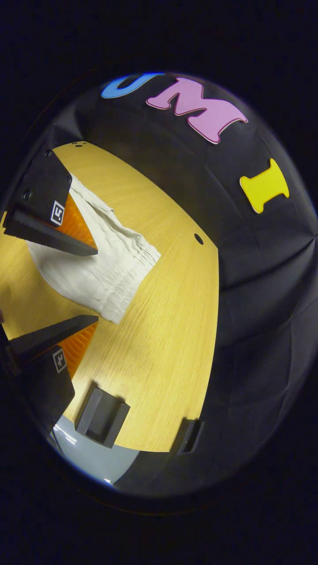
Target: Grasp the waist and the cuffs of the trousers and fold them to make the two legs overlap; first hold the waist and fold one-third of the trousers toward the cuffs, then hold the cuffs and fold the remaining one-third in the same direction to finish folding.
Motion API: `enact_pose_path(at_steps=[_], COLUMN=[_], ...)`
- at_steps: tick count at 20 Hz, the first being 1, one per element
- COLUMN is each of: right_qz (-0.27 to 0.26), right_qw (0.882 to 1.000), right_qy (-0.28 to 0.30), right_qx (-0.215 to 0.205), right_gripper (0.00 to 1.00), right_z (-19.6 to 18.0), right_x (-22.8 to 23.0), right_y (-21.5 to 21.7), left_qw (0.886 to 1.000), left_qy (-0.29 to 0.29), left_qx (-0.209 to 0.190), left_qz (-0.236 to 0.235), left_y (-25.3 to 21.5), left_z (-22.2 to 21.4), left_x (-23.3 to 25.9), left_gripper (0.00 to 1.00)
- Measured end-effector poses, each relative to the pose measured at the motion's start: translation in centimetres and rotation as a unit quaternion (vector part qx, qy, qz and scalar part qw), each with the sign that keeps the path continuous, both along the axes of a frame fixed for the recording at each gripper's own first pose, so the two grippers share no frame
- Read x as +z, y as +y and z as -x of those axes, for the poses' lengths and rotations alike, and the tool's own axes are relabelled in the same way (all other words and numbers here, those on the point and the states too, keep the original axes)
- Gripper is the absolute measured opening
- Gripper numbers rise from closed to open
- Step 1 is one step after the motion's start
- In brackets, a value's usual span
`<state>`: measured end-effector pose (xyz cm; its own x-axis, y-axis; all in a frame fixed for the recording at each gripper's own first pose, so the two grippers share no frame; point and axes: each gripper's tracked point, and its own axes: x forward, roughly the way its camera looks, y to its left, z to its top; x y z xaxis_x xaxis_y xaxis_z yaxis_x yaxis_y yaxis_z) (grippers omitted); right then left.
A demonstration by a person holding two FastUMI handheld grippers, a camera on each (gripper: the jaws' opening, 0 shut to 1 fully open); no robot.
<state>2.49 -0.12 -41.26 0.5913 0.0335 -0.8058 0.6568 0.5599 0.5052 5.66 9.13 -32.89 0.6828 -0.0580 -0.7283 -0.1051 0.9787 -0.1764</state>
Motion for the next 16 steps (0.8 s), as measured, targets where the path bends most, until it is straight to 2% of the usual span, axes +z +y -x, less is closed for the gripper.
enact_pose_path(at_steps=[4, 6, 7, 8, 10, 12, 16], right_qz=[0.005, 0.001, -0.001, -0.023, -0.03, -0.025, -0.035], right_qw=[1.0, 0.999, 0.999, 0.999, 0.999, 0.999, 0.999], right_qy=[0.024, 0.028, 0.039, 0.044, 0.023, 0.016, -0.005], right_qx=[-0.014, -0.023, -0.022, -0.01, -0.025, -0.024, -0.034], right_gripper=[0.84, 0.8, 0.8, 0.74, 0.17, 0.16, 0.17], right_z=[-0.9, -1.3, -1.3, -1.2, -2.0, -1.8, -2.1], right_x=[-1.9, -2.3, -2.9, -3.1, -2.8, -2.5, -1.6], right_y=[-0.6, -0.8, -0.9, -0.1, -0.4, -0.3, -0.9], left_qw=[0.998, 0.997, 0.996, 0.995, 0.992, 0.987, 0.968], left_qy=[0.02, 0.03, 0.035, 0.04, 0.05, 0.06, 0.094], left_qx=[0.041, 0.054, 0.061, 0.067, 0.08, 0.099, 0.154], left_qz=[0.036, 0.046, 0.053, 0.062, 0.084, 0.11, 0.172], left_y=[1.1, 1.6, 1.7, 1.6, 1.4, 1.3, 1.3], left_z=[1.3, 1.7, 1.8, 2.0, 2.1, 2.1, 3.0], left_x=[-1.4, -1.8, -2.0, -2.4, -3.0, -3.9, -5.5], left_gripper=[0.96, 0.96, 0.92, 0.96, 0.96, 0.96, 0.96])
